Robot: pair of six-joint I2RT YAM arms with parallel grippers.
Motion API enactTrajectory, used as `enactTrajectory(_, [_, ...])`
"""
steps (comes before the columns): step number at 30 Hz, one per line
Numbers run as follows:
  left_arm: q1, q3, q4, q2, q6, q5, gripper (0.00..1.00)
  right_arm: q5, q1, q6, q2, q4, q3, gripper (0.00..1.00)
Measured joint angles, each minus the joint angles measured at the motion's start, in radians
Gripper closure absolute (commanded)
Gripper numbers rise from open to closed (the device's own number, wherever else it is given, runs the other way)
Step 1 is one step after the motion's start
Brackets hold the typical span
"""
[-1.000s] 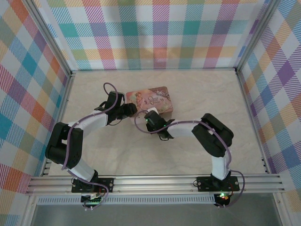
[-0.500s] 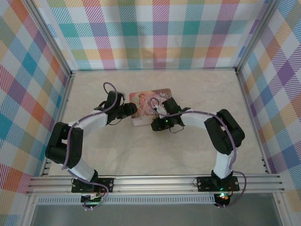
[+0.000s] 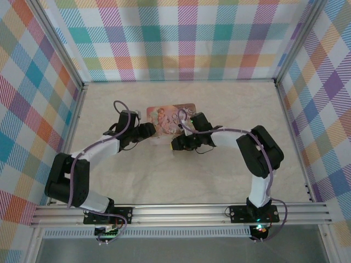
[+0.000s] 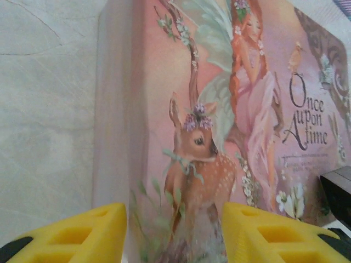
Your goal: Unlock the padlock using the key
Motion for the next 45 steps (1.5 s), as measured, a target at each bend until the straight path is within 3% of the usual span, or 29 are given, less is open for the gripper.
enactTrajectory(5, [-0.043,-0.046,-0.002,-0.067,-0.012,-0.005,0.51,0.074,0.000,0.024,-0.098,-0.005,-0.102,0.56])
enactTrajectory(11, [-0.173,-0.132,0.029,-0.122,-0.039,-0.036,0.51,0.179,0.000,0.035,-0.189,-0.032,-0.148,0.60])
enactTrajectory(17, [-0.284,-0.157,0.065,-0.098,-0.052,-0.107,0.49,0.348,0.000,0.027,-0.329,-0.108,-0.147,0.58])
enactTrajectory(20, [-0.300,-0.157,0.081,-0.075,-0.053,-0.154,0.51,0.420,0.000,0.011,-0.372,-0.153,-0.136,0.63])
enactTrajectory(27, [-0.345,-0.171,0.079,-0.103,-0.052,-0.277,0.51,0.586,-0.003,0.006,-0.409,-0.212,-0.150,0.65])
enactTrajectory(35, [-0.348,-0.154,0.067,-0.082,0.012,-0.369,0.51,0.771,-0.124,0.026,-0.471,-0.241,-0.139,0.62])
enactTrajectory(45, [-0.260,0.028,0.014,0.116,0.117,-0.438,0.53,0.797,-0.185,0.026,-0.239,-0.249,0.011,0.66])
